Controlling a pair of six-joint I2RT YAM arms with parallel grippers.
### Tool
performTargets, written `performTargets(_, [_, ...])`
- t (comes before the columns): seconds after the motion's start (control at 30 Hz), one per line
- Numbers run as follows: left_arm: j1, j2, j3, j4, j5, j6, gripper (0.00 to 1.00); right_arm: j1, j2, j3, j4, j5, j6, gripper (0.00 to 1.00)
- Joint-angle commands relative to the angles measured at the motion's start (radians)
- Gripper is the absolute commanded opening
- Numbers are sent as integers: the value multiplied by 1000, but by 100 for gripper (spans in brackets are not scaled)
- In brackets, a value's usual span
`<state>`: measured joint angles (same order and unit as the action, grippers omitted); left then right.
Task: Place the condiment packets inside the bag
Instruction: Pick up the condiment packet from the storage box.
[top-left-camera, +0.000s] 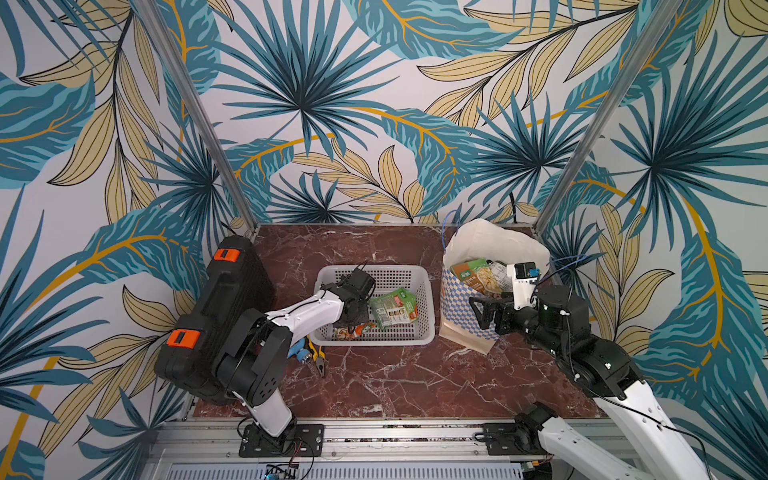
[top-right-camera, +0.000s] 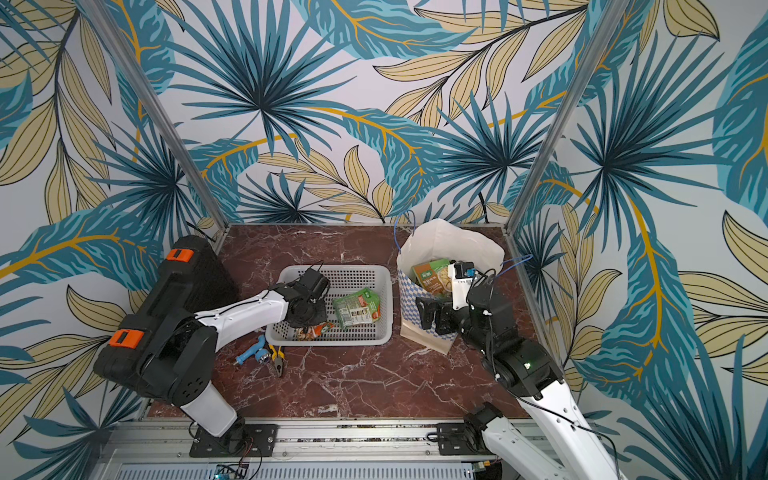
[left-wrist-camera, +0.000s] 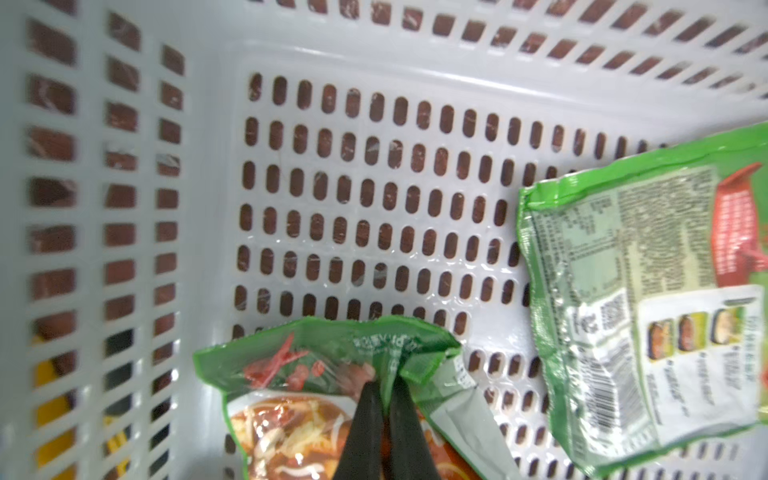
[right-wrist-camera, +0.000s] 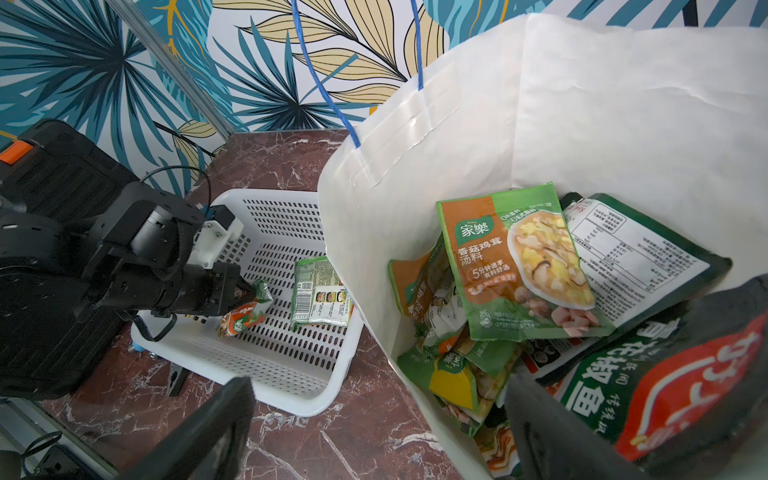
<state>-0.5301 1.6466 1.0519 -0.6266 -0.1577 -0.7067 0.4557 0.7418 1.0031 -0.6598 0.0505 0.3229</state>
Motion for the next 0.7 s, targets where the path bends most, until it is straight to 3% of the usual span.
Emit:
performTargets(0.0, [-9, -80, 20, -38, -32, 7, 0, -3, -1, 6, -23, -18, 25, 99])
performTargets(0.3, [-39, -289, 51, 14, -8, 39, 0, -3, -18, -26, -6, -15, 56, 99])
performTargets(0.67, [-60, -353, 160, 232, 250, 26, 0, -3, -88, -60, -27, 8, 58, 100])
